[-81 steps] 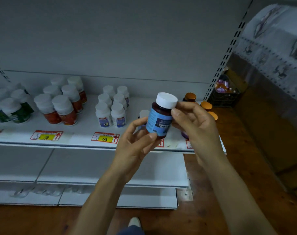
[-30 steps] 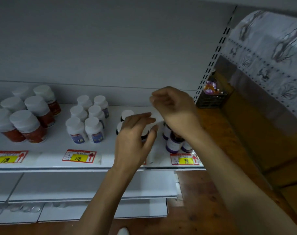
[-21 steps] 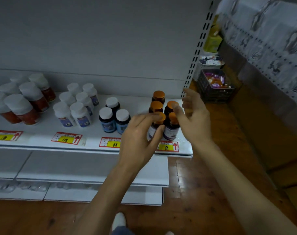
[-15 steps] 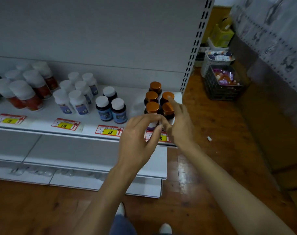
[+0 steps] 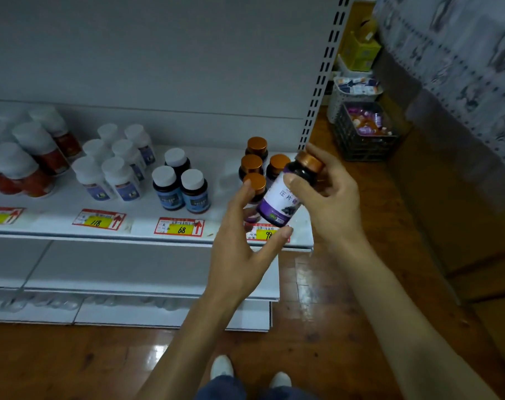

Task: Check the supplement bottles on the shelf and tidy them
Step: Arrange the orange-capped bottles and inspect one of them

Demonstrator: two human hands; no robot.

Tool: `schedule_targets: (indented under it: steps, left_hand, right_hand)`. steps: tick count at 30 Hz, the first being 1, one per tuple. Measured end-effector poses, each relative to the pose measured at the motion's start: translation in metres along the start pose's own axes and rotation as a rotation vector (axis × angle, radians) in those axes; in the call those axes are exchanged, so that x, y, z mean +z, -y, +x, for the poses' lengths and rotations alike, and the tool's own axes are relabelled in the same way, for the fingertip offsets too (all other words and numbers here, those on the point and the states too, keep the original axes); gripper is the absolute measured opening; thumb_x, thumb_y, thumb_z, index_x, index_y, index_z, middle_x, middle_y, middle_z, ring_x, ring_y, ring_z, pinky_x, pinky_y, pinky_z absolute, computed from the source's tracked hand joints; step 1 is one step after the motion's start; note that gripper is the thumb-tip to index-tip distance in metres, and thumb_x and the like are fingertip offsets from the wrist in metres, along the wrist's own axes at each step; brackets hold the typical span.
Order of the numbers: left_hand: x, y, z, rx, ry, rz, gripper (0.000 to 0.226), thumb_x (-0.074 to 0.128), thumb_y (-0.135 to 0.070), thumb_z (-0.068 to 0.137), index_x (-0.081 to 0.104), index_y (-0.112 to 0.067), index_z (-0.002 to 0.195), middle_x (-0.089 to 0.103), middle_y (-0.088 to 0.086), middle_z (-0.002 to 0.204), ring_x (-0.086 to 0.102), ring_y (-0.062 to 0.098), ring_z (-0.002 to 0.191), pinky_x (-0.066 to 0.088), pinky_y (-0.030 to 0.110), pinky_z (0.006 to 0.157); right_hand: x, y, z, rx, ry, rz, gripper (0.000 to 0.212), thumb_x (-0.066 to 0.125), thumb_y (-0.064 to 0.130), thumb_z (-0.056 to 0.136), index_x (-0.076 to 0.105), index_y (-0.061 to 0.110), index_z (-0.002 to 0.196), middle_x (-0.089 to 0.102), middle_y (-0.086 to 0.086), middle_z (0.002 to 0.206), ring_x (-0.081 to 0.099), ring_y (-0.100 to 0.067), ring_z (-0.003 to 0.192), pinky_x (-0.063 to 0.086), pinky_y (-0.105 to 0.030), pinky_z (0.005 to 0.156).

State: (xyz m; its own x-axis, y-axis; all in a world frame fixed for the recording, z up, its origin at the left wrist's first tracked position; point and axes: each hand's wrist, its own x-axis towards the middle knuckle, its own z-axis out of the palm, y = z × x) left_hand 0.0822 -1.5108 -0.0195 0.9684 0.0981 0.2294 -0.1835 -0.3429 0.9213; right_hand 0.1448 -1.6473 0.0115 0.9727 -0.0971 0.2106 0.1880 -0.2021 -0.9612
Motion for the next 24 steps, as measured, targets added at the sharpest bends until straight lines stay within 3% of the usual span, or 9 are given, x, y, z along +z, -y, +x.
schedule_targets:
  steps: [2, 5, 7, 10, 14, 17, 20, 24]
  left_hand:
    - [0.000, -0.003, 0.003, -0.024, 0.070, -0.126, 0.066, 0.066, -0.043, 0.081, 0.033, -0.041, 0.138, 0.052, -0.041, 0.117, 0.056, -0.007, 0.110, 0.050, 0.011, 0.082]
    - [-0.010, -0.005, 0.006, -0.027, 0.108, -0.286, 0.047, 0.066, -0.037, 0.086, 0.047, -0.032, 0.128, 0.064, -0.021, 0.112, 0.065, 0.008, 0.100, 0.054, 0.020, 0.078]
    - [-0.019, -0.004, 0.007, -0.097, 0.122, -0.424, 0.034, 0.064, -0.038, 0.088, 0.052, -0.029, 0.119, 0.069, -0.007, 0.105, 0.069, 0.014, 0.092, 0.055, 0.023, 0.075]
    - [-0.032, -0.003, 0.010, -0.229, 0.148, -0.573, 0.030, 0.058, -0.038, 0.085, 0.055, -0.022, 0.110, 0.070, 0.010, 0.099, 0.071, 0.019, 0.079, 0.055, 0.022, 0.071]
    - [-0.047, 0.003, 0.012, -0.252, 0.211, -0.648, 0.036, 0.055, -0.038, 0.084, 0.056, -0.016, 0.112, 0.072, 0.006, 0.087, 0.072, 0.022, 0.074, 0.055, 0.024, 0.073]
    - [-0.057, 0.004, 0.018, -0.259, 0.269, -0.711, 0.040, 0.051, -0.044, 0.086, 0.058, -0.018, 0.115, 0.073, 0.009, 0.096, 0.071, 0.022, 0.071, 0.055, 0.028, 0.076]
    - [-0.066, -0.001, 0.023, -0.328, 0.345, -0.815, 0.043, 0.043, -0.051, 0.091, 0.060, -0.017, 0.112, 0.073, 0.015, 0.088, 0.067, 0.020, 0.064, 0.054, 0.029, 0.071]
    - [-0.073, -0.010, 0.022, -0.472, 0.424, -1.070, 0.053, 0.032, -0.051, 0.083, 0.058, -0.012, 0.110, 0.062, 0.007, 0.062, 0.057, 0.012, 0.050, 0.053, 0.026, 0.060]
  right_hand:
    - [0.000, 0.020, -0.003, -0.025, 0.044, 0.021, 0.047, 0.074, 0.026, 0.082, 0.053, 0.036, 0.123, 0.062, 0.010, 0.114, 0.063, -0.004, 0.100, 0.055, -0.017, 0.078]
    - [0.009, 0.033, -0.010, 0.010, 0.023, 0.046, 0.041, 0.064, 0.046, 0.079, 0.051, 0.042, 0.118, 0.064, 0.014, 0.103, 0.064, 0.001, 0.094, 0.056, -0.018, 0.073]
    - [0.016, 0.032, -0.013, 0.115, -0.007, 0.119, 0.044, 0.056, 0.057, 0.080, 0.055, 0.038, 0.119, 0.067, 0.010, 0.108, 0.066, -0.004, 0.098, 0.056, -0.022, 0.076]
    - [0.026, 0.031, -0.020, 0.217, -0.011, 0.219, 0.045, 0.057, 0.055, 0.084, 0.062, 0.029, 0.120, 0.068, 0.001, 0.115, 0.067, -0.017, 0.103, 0.057, -0.031, 0.080]
    - [0.044, 0.036, -0.028, 0.258, 0.038, 0.306, 0.039, 0.056, 0.040, 0.087, 0.062, 0.021, 0.121, 0.071, -0.002, 0.108, 0.071, -0.020, 0.095, 0.056, -0.027, 0.071]
    - [0.053, 0.041, -0.025, 0.224, 0.025, 0.277, 0.029, 0.056, 0.030, 0.094, 0.063, 0.018, 0.119, 0.070, -0.005, 0.110, 0.069, -0.022, 0.098, 0.057, -0.031, 0.075]
    - [0.060, 0.045, -0.024, 0.216, 0.030, 0.272, 0.028, 0.060, 0.033, 0.092, 0.064, 0.019, 0.116, 0.072, -0.002, 0.104, 0.069, -0.019, 0.094, 0.057, -0.034, 0.080]
    - [0.066, 0.047, -0.025, 0.250, 0.057, 0.369, 0.038, 0.070, 0.041, 0.080, 0.060, 0.017, 0.108, 0.070, 0.001, 0.095, 0.068, -0.012, 0.088, 0.053, -0.029, 0.075]
